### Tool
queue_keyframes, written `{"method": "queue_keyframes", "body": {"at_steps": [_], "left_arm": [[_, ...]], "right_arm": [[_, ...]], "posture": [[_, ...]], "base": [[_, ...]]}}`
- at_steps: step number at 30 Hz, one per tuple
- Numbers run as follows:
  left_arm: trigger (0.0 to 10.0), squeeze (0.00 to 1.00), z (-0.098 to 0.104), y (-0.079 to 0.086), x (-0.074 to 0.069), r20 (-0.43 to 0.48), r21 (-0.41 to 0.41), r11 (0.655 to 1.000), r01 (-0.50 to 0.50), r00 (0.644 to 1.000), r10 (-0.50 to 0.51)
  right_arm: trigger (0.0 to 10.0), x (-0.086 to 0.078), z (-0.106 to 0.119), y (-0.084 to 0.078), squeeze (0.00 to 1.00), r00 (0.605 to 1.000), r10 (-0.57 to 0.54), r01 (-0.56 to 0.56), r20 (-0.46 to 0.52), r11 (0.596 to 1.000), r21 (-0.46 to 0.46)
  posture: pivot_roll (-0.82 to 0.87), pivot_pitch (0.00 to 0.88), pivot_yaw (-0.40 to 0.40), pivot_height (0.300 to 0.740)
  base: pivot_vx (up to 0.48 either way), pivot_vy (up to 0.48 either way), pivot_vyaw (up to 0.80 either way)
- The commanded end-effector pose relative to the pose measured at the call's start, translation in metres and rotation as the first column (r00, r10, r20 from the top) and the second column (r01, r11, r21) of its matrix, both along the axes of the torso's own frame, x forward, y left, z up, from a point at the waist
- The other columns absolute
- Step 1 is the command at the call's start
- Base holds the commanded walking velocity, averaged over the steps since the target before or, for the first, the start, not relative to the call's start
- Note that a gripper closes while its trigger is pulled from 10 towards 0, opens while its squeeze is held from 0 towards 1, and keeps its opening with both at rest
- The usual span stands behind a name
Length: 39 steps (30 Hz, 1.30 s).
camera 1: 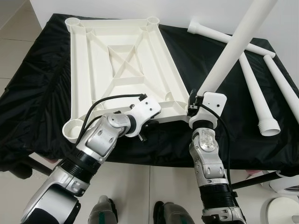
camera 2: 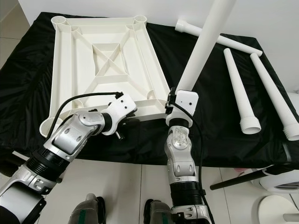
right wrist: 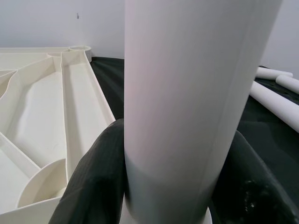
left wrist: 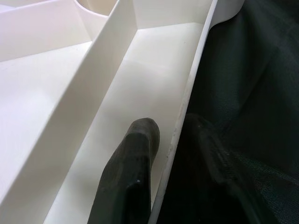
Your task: Building children table
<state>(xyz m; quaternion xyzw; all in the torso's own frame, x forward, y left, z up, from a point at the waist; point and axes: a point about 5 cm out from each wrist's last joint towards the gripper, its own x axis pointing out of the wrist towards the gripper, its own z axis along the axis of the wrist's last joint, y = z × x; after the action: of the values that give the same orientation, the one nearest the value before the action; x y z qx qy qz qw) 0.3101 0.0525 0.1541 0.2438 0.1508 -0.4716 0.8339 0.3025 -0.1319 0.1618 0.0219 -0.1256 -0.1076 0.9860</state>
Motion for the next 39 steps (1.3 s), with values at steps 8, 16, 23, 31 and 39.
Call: {"method": "queue_keyframes", "body": {"at_steps": [8,16,23,31,39], "left_arm": [[10.0,0.0,0.01,-0.006,-0.002,0.038,-0.004,0.999,0.045,0.998,-0.044],[10.0,0.0,0.009,-0.007,-0.003,0.04,-0.006,0.999,0.047,0.998,-0.047],[10.0,0.0,0.009,-0.009,-0.003,0.04,-0.009,0.999,0.05,0.998,-0.05],[10.0,0.0,0.009,-0.01,-0.003,0.041,-0.012,0.999,0.051,0.998,-0.05],[10.0,0.0,0.009,-0.01,-0.003,0.041,-0.011,0.999,0.054,0.998,-0.053]], "right_arm": [[10.0,-0.004,-0.017,-0.009,1.0,0.997,-0.026,0.026,-0.069,1.0,0.005],[10.0,-0.004,-0.017,-0.01,1.0,0.998,-0.017,0.016,-0.061,1.0,-0.016],[10.0,0.002,-0.012,-0.014,0.0,0.997,0.057,-0.059,-0.045,0.997,-0.048],[10.0,0.008,-0.007,-0.019,0.0,0.982,0.188,-0.189,-0.024,0.98,-0.065],[10.0,0.008,-0.005,-0.021,0.0,0.936,0.352,-0.352,-0.022,0.932,-0.079]], "posture": [[0.03,0.111,-0.036,0.74],[0.02,0.1,-0.039,0.74],[0.02,0.094,-0.042,0.74],[0.02,0.089,-0.042,0.74],[0.02,0.092,-0.04,0.74]], "base": [[0.0,0.0,0.0],[0.0,0.0,0.0],[0.0,0.0,0.0],[0.0,0.0,0.0],[0.0,0.0,0.0]]}}
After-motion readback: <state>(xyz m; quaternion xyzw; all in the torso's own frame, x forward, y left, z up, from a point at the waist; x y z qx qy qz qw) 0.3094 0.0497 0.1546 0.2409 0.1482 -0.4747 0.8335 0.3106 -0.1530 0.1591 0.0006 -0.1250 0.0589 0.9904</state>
